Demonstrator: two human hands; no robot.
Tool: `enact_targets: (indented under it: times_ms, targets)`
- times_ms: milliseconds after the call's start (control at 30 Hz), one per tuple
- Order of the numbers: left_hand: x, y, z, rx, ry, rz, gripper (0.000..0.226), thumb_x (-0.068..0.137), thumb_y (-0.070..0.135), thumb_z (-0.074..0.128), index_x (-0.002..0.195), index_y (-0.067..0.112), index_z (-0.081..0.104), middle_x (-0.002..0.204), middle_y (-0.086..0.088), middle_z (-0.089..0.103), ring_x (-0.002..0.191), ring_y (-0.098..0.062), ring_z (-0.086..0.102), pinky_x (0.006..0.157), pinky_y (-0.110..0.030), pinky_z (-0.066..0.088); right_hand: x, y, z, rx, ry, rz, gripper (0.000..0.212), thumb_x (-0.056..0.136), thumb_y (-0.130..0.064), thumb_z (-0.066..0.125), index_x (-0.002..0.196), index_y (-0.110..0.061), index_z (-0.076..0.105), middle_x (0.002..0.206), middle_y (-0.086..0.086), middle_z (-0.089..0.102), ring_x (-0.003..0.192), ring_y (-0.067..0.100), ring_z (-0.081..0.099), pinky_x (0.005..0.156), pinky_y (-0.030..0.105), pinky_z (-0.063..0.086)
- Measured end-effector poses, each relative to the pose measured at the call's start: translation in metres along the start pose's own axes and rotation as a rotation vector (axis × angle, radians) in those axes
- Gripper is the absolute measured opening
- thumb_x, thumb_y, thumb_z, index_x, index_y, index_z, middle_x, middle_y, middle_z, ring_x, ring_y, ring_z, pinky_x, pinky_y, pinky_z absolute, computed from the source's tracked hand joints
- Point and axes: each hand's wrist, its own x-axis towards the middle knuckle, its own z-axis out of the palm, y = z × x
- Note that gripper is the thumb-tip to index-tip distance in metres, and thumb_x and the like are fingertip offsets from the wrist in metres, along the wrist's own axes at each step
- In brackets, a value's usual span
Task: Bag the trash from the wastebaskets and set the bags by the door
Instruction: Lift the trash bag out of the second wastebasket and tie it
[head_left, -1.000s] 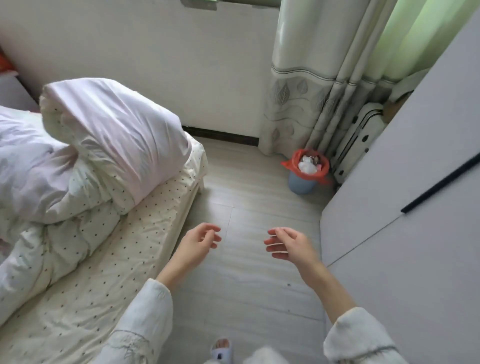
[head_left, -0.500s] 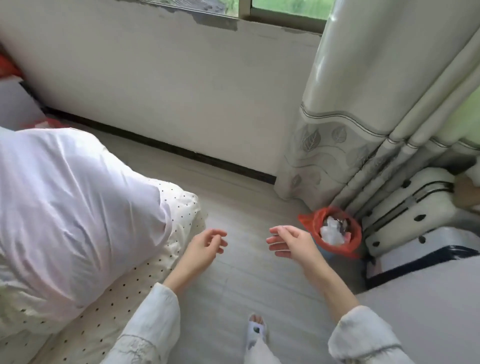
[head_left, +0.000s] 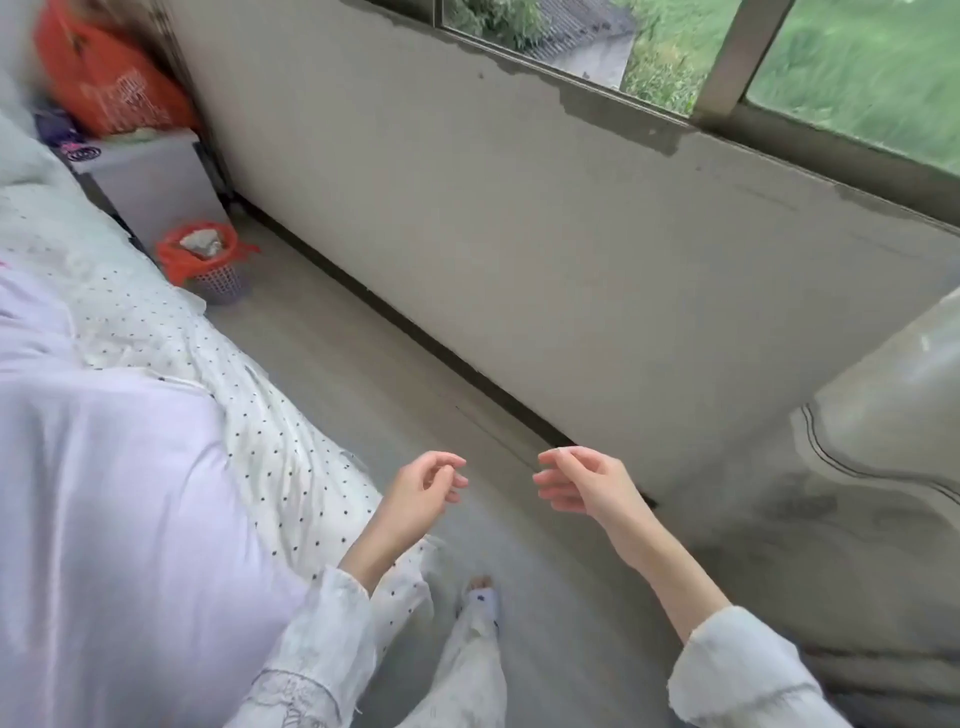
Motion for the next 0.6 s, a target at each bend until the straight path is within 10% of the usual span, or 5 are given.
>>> enact_targets:
  times_ms: [600]
  targets:
    - [0.367, 0.117, -0.205, -0.165, 0.481, -0.122, 0.021, 0.096, 0.006, 0.034, 0.100, 0.009, 0.055, 0.080, 0.002, 0.059, 0.070, -0.012, 0.055, 0.052, -0.004, 0.040, 0.429, -0.291, 0.140, -0.248, -0.444, -0.077, 0.019, 0.091, -0.018, 0.050, 0.097, -0.011, 0.066, 0.083, 0.004, 0.071, 0.074, 0.016, 0.066, 0.076, 0.029, 0.053]
